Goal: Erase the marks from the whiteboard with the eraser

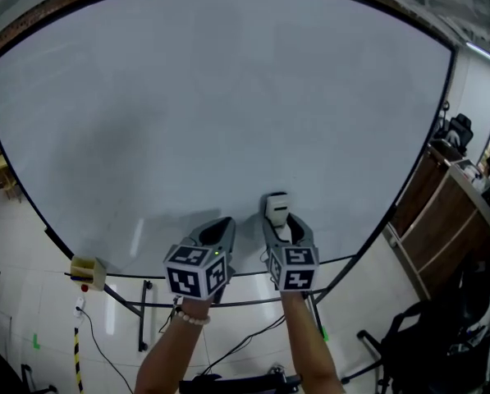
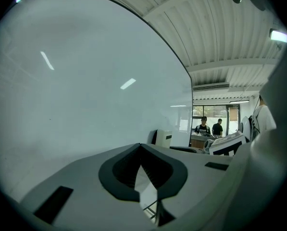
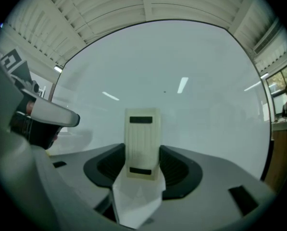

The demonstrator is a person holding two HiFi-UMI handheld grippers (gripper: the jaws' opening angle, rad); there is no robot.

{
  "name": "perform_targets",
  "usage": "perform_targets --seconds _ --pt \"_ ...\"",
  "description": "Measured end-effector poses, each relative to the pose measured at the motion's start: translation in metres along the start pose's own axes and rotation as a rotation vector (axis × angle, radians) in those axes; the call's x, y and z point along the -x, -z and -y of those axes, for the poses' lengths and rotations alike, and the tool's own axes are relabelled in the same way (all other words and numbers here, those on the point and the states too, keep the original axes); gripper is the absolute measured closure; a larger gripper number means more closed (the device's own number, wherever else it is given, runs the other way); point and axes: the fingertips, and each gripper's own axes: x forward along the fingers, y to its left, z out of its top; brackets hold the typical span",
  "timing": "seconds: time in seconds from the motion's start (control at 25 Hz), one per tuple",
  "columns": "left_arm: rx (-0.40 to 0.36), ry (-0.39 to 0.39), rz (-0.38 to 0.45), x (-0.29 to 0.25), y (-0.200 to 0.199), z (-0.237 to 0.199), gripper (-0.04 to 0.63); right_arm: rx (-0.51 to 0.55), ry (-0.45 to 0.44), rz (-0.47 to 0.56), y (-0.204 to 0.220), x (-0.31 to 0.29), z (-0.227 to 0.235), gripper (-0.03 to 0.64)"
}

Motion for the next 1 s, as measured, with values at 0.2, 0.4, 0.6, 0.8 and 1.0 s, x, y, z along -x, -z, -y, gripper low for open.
perform_targets --seconds 0.2,0.4,0.6,0.8,1.0 --pt "0.008 0.001 -0.004 -0.034 0.006 0.039 0.607 0.008 0.011 -0.009 0.003 0.010 0.057 0.368" --pt "0.007 0.006 -0.009 -0.064 0.010 0.075 0.607 0.003 0.015 -0.017 0.006 0.019 0.108 0.368" --pt "0.006 0.019 -0.020 -0.089 0.020 0.109 0.607 0.006 0.018 -0.016 0.009 0.029 0.149 0.368" --pt "0.002 0.040 -0.029 -0.115 0.027 0.137 0.607 0.009 0.043 -0.012 0.011 0.037 0.196 0.368" --pt "-0.001 0.077 -0.036 -0.142 0.031 0.168 0.607 0.018 0.069 -0.015 0.014 0.046 0.244 0.368"
